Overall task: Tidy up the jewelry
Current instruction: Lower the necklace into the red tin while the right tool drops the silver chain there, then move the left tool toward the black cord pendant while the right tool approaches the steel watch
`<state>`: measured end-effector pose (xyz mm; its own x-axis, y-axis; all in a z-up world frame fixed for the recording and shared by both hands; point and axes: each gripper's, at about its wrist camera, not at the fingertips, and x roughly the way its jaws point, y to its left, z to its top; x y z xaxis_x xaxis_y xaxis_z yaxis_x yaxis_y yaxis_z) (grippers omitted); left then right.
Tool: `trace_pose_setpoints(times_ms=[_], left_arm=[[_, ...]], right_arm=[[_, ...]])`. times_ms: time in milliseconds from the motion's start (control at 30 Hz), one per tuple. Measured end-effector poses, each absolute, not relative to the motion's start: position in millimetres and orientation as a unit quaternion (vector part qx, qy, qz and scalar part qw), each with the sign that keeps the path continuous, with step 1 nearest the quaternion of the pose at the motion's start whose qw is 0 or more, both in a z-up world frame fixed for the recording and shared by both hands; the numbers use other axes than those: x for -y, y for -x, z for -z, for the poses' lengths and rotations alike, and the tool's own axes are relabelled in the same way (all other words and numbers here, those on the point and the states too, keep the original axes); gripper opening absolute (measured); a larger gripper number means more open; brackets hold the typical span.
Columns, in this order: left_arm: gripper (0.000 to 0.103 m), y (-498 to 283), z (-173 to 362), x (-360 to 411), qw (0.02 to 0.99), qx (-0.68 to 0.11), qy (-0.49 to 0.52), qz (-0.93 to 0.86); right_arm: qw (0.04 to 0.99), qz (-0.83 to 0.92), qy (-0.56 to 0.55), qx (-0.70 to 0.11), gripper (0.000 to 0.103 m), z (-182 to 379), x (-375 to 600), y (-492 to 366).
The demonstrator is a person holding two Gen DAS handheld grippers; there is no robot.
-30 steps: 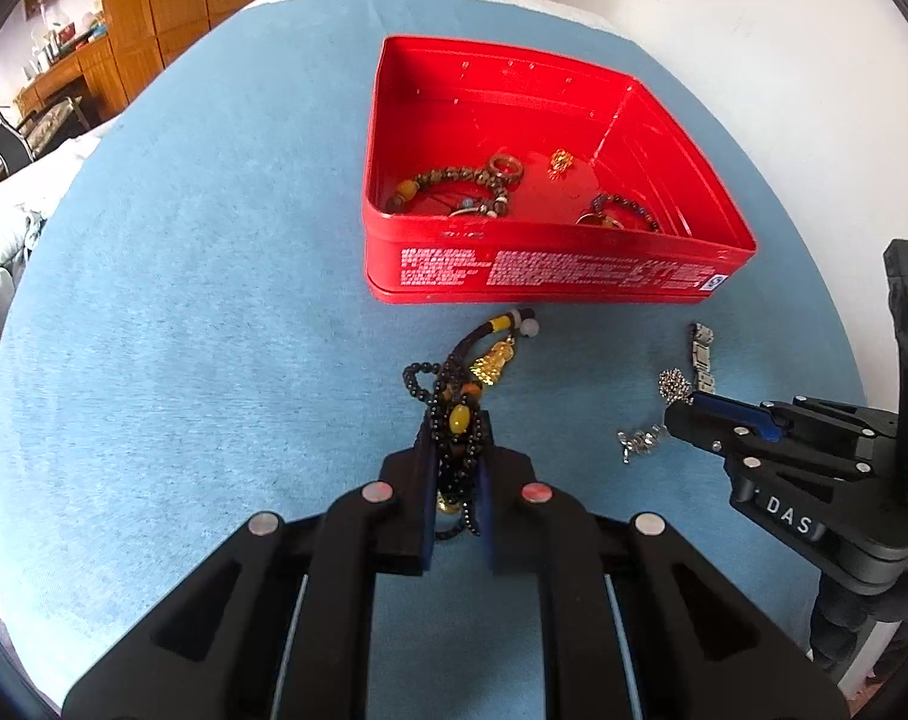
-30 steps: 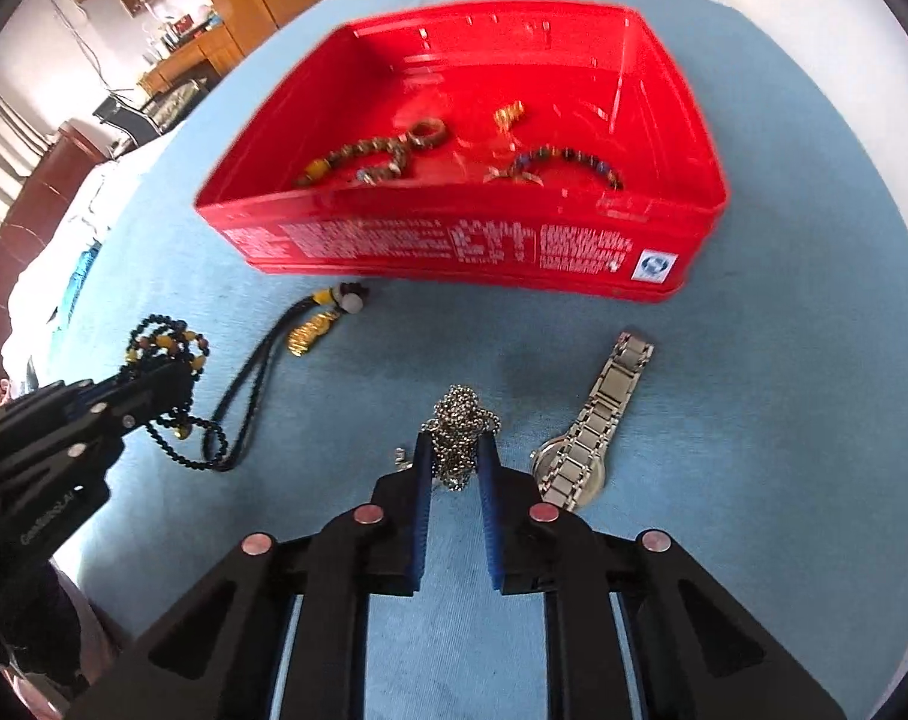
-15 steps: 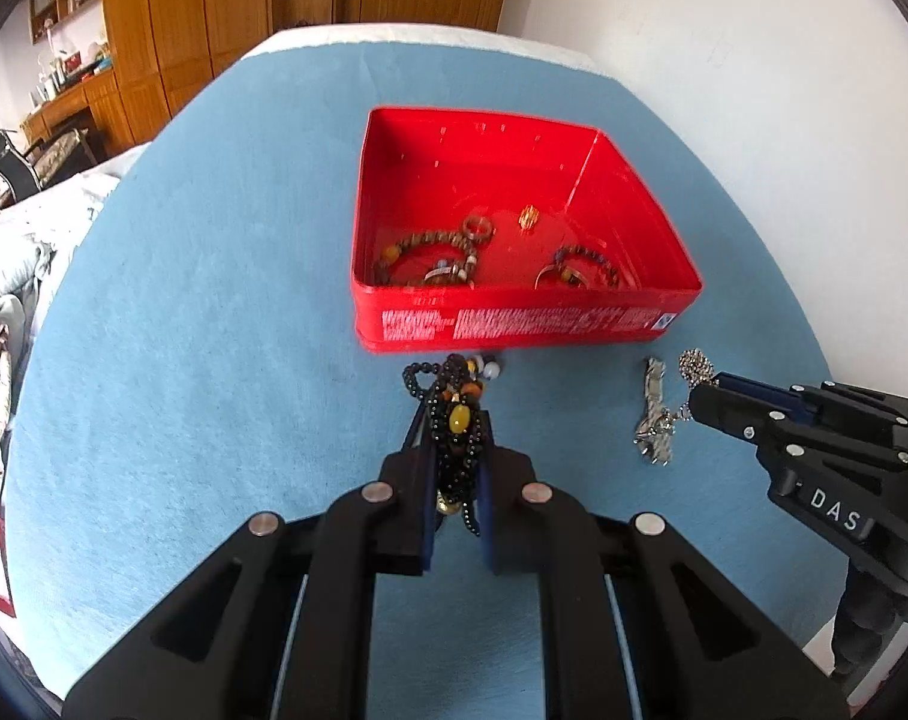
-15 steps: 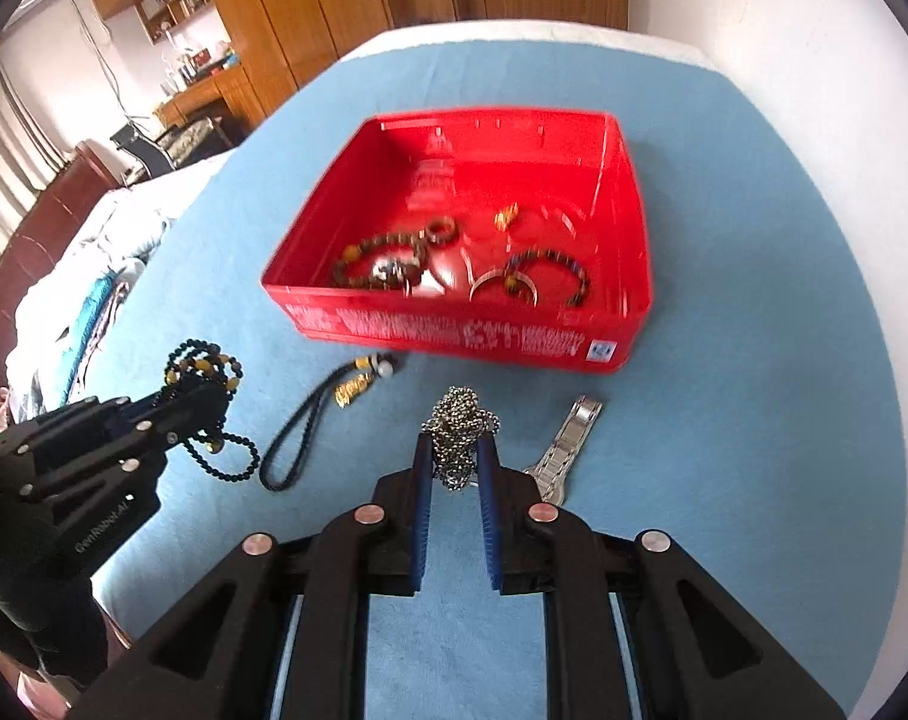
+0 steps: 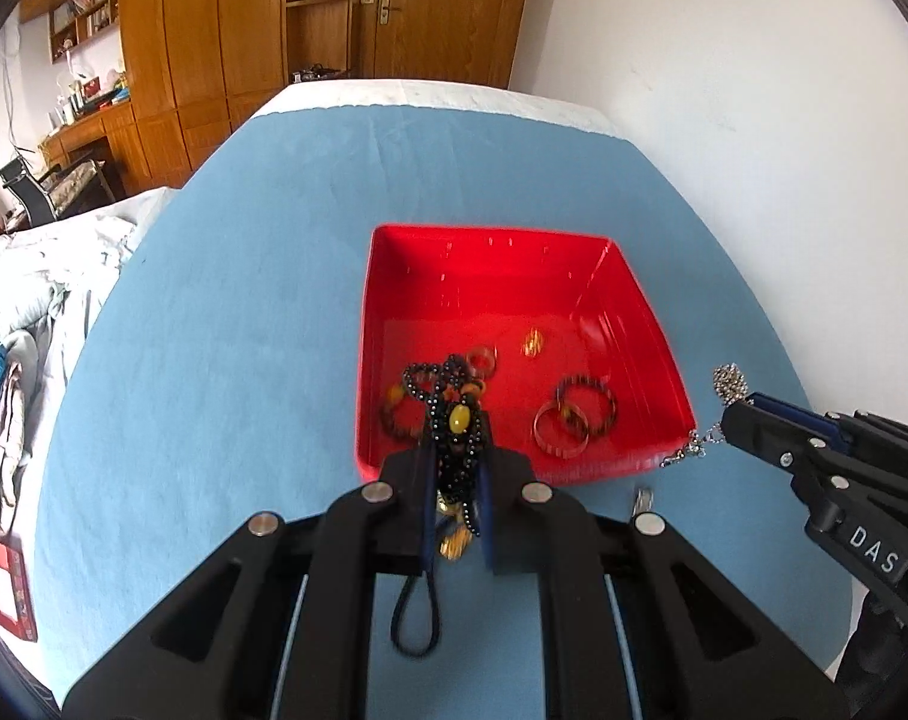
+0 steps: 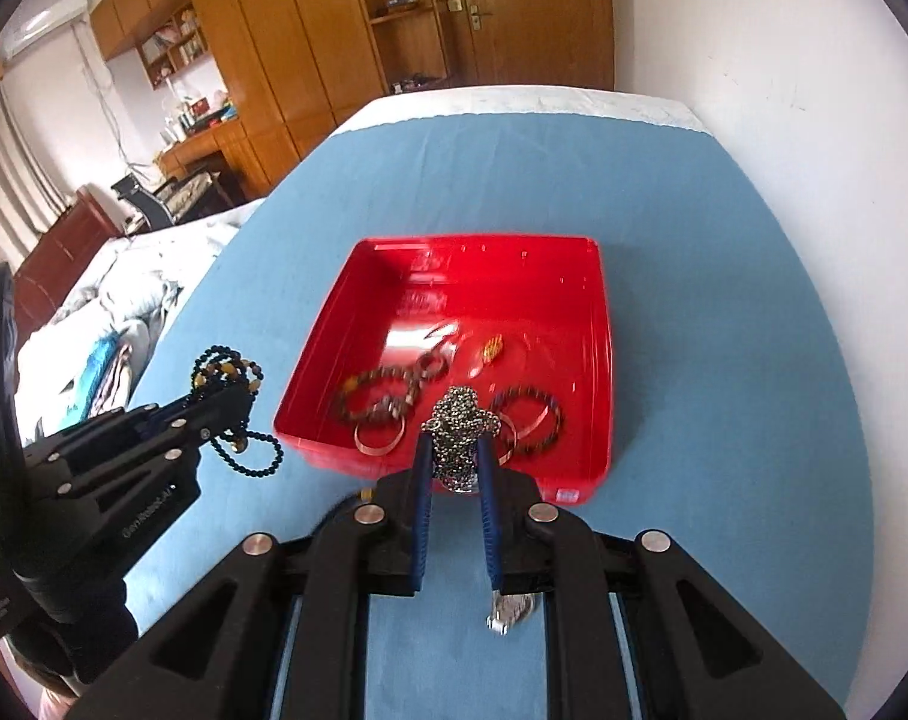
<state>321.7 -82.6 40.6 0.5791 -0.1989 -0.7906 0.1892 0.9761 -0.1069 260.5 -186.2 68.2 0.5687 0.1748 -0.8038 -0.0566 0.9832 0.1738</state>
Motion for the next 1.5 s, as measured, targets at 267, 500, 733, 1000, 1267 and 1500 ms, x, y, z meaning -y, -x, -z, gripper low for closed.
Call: trace_pose_setpoints(times_ms=[267, 500, 733, 1000, 1267, 1500], left_arm=[[0.009, -379.9, -20.5, 102.4, 0.881, -0.459, 0.010, 0.109], [0.009, -427.1, 20.4, 114.5, 0.861, -0.498, 0.008, 0.099], [0.011, -445.0, 37.1, 119.6, 0.850, -0.518, 0.008, 0.097], [0.027, -450.6, 32.8, 123.2, 0.848, -0.519, 0.008, 0.104], [0.056, -391.1, -16.5, 94.6, 0.879, -0.465, 0.015, 0.102], [0.064, -337.6, -32.6, 70.3, 0.894, -0.437, 0.017, 0.102]], right_arm=[[0.872, -0.052, -0.083, -0.480, 0.014, -39.5, 198.7, -331.0], [0.855, -0.050, -0.100, -0.507, 0.014, 2.4, 208.4, -370.0], [0.848, -0.051, -0.097, -0.519, 0.017, 23.9, 208.8, -391.7], [0.855, -0.059, -0.101, -0.506, 0.017, 20.2, 209.9, -392.7], [0.870, -0.074, -0.095, -0.478, 0.029, -12.4, 212.8, -340.1], [0.873, -0.089, -0.096, -0.469, 0.030, -21.2, 210.6, -290.0]])
